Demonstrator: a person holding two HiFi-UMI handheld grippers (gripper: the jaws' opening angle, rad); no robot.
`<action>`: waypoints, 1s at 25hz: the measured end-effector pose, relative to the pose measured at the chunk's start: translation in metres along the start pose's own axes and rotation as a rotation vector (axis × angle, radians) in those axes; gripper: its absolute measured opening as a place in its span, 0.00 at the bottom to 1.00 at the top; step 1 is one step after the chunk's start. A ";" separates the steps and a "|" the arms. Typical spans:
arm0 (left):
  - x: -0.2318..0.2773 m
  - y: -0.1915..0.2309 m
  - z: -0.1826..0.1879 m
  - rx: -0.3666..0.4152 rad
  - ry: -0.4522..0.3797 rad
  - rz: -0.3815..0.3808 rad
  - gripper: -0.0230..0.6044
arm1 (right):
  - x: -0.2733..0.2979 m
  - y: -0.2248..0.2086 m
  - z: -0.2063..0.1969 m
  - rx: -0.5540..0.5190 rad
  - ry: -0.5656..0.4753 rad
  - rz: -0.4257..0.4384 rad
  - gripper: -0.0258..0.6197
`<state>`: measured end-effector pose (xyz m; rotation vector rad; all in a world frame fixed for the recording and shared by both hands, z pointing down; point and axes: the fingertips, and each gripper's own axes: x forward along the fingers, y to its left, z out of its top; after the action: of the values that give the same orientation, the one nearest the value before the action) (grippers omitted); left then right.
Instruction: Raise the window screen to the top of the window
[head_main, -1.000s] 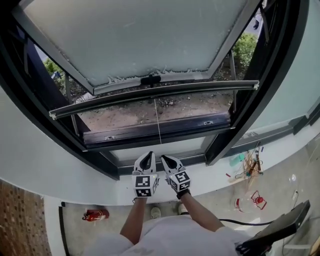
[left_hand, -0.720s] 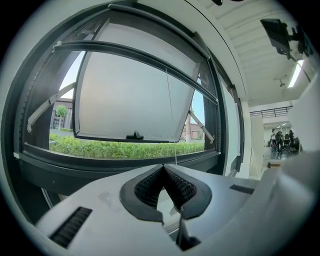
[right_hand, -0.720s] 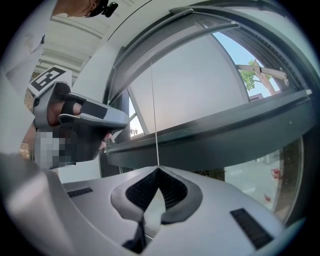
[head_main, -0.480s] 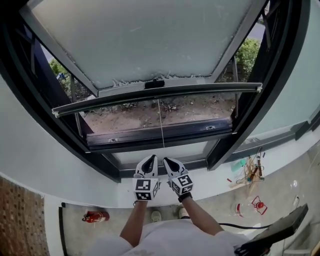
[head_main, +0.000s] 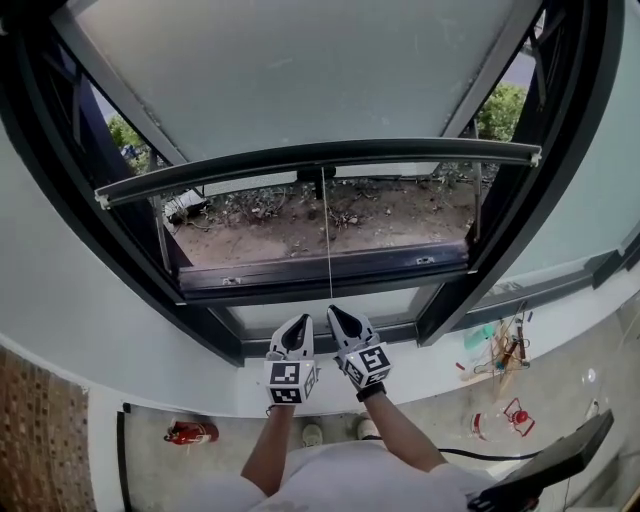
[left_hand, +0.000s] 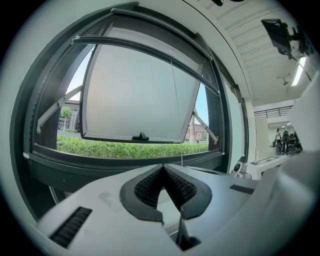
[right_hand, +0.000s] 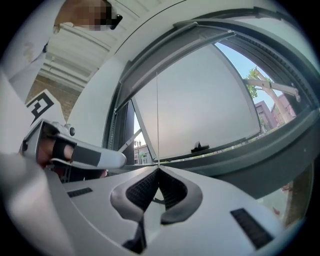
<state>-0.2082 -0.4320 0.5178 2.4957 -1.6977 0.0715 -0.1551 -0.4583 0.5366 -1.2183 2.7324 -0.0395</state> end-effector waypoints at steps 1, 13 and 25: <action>-0.001 0.001 0.000 -0.002 0.001 0.003 0.04 | 0.001 0.000 0.007 0.002 -0.012 0.001 0.04; -0.005 0.010 -0.002 -0.005 0.004 0.022 0.04 | 0.010 0.011 0.083 -0.042 -0.140 0.019 0.04; -0.001 0.006 0.001 0.000 -0.003 0.009 0.04 | 0.011 0.016 0.120 -0.075 -0.207 0.031 0.04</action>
<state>-0.2146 -0.4331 0.5169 2.4895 -1.7093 0.0687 -0.1561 -0.4511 0.4151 -1.1289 2.5922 0.1838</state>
